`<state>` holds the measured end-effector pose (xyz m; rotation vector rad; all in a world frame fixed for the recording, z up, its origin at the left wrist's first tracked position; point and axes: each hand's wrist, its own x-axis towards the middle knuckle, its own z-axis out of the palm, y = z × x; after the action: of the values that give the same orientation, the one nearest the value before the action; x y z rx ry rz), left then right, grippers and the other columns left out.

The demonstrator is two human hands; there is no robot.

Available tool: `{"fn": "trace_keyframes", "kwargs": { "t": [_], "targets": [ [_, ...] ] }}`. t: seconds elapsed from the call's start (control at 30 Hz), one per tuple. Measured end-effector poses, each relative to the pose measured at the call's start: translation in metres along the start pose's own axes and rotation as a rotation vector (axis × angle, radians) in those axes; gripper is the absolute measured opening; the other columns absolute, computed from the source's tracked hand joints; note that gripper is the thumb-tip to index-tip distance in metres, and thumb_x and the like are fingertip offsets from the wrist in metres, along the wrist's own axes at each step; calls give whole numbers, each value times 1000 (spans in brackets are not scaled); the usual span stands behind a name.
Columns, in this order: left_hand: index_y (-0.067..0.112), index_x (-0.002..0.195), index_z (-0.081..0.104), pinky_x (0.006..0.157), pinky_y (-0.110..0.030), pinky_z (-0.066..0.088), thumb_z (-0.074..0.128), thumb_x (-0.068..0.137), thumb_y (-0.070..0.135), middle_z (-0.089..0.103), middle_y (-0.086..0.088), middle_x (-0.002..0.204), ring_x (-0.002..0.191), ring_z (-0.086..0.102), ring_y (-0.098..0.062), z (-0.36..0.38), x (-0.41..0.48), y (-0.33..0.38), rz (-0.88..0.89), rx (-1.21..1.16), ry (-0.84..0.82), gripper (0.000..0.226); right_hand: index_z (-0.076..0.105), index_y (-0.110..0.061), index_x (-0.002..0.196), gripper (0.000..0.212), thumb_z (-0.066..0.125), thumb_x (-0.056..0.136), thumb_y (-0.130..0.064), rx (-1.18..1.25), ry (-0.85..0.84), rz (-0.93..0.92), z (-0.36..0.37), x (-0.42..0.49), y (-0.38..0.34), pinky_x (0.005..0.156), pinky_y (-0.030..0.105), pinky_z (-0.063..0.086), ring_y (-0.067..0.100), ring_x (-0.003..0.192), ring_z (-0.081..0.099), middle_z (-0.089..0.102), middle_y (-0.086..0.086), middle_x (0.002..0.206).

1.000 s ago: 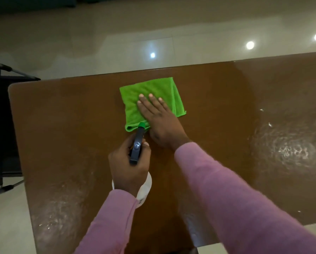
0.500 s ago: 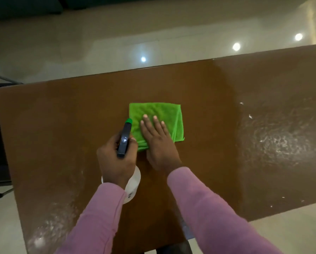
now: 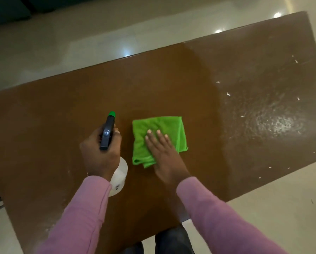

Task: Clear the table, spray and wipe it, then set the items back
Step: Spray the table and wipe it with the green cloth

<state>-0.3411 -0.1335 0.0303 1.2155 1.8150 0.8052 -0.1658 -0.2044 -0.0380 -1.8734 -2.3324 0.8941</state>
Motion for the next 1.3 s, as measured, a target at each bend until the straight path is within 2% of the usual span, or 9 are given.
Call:
{"fn": "trace_keyframes", "kwargs": {
  "t": [0.1, 0.23, 0.33, 0.6, 0.8, 0.9, 1.03, 1.13, 1.3],
  "targets": [
    [15, 81, 67, 52, -46, 53, 64, 89, 23, 59, -13, 60, 54, 58, -36, -1, 0, 1, -34, -2, -24, 11, 15, -16, 153, 87, 50, 73, -15, -13, -41, -46, 9, -38, 17, 120, 41, 2, 21, 148, -1, 7, 0, 160],
    [11, 92, 67, 56, -35, 53, 64, 91, 19, 62, -11, 66, 58, 61, -31, -1, -5, 5, -21, -14, -77, 9, 14, -11, 150, 86, 37, 67, -11, 39, 99, 323, -29, -61, 102, 119, 46, 9, 28, 147, 5, 8, 6, 158],
    [14, 88, 65, 55, -35, 53, 65, 91, 19, 63, -11, 66, 58, 62, -33, 2, -11, 8, 18, 14, -115, 5, 14, -7, 151, 81, 35, 72, -14, 81, 123, 423, -39, -66, 117, 119, 49, 8, 31, 146, 2, 7, 9, 158],
    [31, 78, 61, 59, -46, 56, 66, 91, 17, 64, -8, 69, 61, 61, -36, 8, -16, 14, 60, 114, -242, 19, -6, -23, 152, 102, 54, 72, -5, 28, -89, 34, 41, -136, 4, 120, 41, -7, 26, 147, -4, -1, 1, 160],
    [21, 99, 65, 55, -24, 54, 63, 90, 9, 69, 1, 88, 69, 65, -25, 5, -26, 15, 10, 139, -325, 15, 4, -16, 151, 83, 34, 74, -15, 39, 36, 468, 3, -170, 113, 120, 41, 2, 30, 147, 2, 4, 6, 159],
    [23, 94, 66, 53, -25, 52, 61, 90, 6, 68, -1, 85, 65, 62, -25, 9, -37, 17, 5, 173, -407, 19, 2, -16, 151, 79, 30, 77, -20, 105, 84, 537, 10, -166, 92, 120, 42, -2, 28, 147, -7, -1, 5, 159],
    [24, 95, 68, 57, -33, 52, 62, 92, 8, 68, -2, 86, 70, 63, -29, 19, -49, 11, 2, 236, -515, 18, 9, -15, 152, 84, 33, 72, -12, 39, 10, 196, 66, -193, 13, 117, 41, 1, 29, 146, 6, 11, 5, 159],
    [31, 93, 68, 63, -41, 56, 63, 91, 12, 70, 5, 89, 75, 65, -27, 27, -62, 10, 28, 276, -559, 20, 11, -16, 152, 81, 26, 73, -13, -21, -20, 66, 71, -222, 42, 118, 41, 8, 25, 146, 10, 13, 4, 159],
    [26, 93, 66, 62, -52, 56, 63, 92, 16, 67, -4, 83, 71, 63, -31, 53, -95, 26, 119, 291, -614, 10, 0, -17, 152, 76, 31, 83, -17, 29, 59, 481, 31, -232, 124, 120, 39, -1, 24, 148, -5, -1, 3, 160]
  ]
}}
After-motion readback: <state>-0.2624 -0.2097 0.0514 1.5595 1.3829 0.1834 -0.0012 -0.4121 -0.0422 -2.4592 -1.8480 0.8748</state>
